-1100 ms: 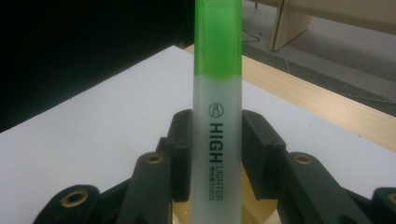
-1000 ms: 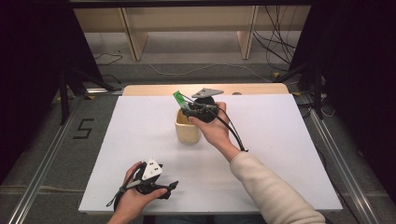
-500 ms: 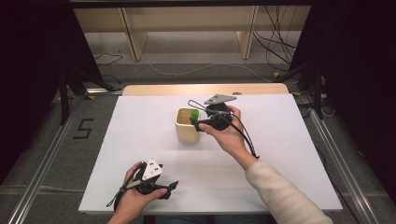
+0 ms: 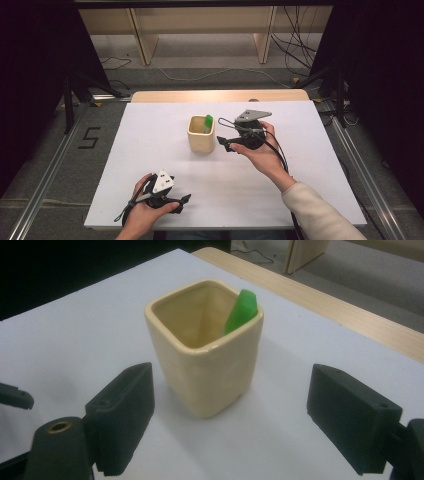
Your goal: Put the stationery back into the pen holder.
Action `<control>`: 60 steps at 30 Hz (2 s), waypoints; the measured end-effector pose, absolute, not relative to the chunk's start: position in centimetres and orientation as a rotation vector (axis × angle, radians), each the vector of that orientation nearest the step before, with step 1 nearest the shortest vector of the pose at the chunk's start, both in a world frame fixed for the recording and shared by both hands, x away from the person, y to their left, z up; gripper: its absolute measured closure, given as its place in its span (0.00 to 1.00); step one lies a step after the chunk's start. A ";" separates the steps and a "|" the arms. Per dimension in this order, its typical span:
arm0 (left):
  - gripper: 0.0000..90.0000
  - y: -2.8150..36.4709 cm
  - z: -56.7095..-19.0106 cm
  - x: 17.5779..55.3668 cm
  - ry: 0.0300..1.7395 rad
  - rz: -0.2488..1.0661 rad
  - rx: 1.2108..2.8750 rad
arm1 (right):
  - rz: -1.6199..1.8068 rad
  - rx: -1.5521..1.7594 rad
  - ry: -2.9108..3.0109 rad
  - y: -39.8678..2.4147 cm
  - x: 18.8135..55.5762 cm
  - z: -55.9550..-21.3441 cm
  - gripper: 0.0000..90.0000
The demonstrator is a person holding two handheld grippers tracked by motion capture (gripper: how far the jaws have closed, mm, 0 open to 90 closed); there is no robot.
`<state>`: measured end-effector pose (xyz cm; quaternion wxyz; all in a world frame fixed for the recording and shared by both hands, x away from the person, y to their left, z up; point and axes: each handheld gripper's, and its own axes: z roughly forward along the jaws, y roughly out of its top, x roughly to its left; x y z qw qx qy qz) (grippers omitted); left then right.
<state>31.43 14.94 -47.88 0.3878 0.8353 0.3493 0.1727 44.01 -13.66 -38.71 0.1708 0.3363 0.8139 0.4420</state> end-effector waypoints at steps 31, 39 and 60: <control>0.19 14.8 -48.0 31.4 0.898 0.439 2.123 | 1.192 0.987 2.360 -21.3 39.8 -41.2 0.23; 0.19 14.8 -48.0 31.4 0.904 0.442 2.120 | 1.158 0.998 2.387 -23.3 38.1 -42.1 0.22; 0.20 14.4 -47.7 31.2 0.880 0.427 2.112 | 1.173 1.030 2.378 -28.7 34.1 -45.1 0.21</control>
